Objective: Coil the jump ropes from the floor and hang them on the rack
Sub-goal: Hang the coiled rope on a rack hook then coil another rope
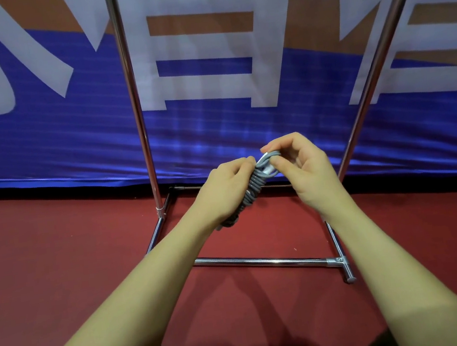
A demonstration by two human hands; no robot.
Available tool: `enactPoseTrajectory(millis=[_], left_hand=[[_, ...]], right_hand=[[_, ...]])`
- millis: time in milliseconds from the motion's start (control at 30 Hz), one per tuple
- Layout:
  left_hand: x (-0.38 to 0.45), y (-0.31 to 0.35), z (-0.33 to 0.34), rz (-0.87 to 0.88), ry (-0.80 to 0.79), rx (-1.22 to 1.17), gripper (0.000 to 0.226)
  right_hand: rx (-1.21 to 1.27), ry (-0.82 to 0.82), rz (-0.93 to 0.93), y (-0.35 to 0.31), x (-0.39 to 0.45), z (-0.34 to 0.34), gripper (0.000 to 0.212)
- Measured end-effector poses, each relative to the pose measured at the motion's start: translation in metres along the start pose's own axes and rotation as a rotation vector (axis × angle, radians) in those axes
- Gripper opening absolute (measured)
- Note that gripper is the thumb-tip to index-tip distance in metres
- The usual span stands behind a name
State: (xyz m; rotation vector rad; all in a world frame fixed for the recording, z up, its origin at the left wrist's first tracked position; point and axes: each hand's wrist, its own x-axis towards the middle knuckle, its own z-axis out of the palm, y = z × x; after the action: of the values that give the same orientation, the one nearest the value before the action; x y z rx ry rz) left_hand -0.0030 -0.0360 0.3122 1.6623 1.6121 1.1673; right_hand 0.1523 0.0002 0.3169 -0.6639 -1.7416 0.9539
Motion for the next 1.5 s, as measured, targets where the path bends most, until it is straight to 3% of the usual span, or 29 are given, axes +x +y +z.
enactPoseTrajectory(millis=[133, 400, 567, 733, 900, 1233, 1500], left_hand=[[-0.005, 0.004, 0.002, 0.004, 0.025, 0.044, 0.049], [-0.003, 0.004, -0.001, 0.033, -0.058, -0.158, 0.035], [-0.005, 0.007, 0.005, 0.018, 0.003, -0.12, 0.051], [-0.009, 0.012, 0.01, 0.002, 0.007, -0.241, 0.047], [-0.008, 0.017, 0.008, -0.052, -0.046, -0.376, 0.045], [-0.011, 0.022, 0.009, -0.1, -0.144, -0.408, 0.041], [-0.012, 0.023, 0.013, -0.031, -0.064, -0.27, 0.037]], right_hand=[[0.056, 0.035, 0.03, -0.002, 0.001, 0.002, 0.023], [0.099, 0.039, 0.029, -0.007, 0.001, -0.001, 0.025], [0.115, 0.04, 0.0, -0.008, 0.0, -0.001, 0.024], [0.262, -0.013, 0.024, -0.007, 0.003, -0.008, 0.014], [0.414, -0.104, 0.044, -0.004, 0.004, -0.01, 0.022], [0.39, 0.09, 0.016, -0.001, 0.005, 0.0, 0.008], [0.274, 0.206, -0.031, -0.003, 0.006, 0.003, 0.017]])
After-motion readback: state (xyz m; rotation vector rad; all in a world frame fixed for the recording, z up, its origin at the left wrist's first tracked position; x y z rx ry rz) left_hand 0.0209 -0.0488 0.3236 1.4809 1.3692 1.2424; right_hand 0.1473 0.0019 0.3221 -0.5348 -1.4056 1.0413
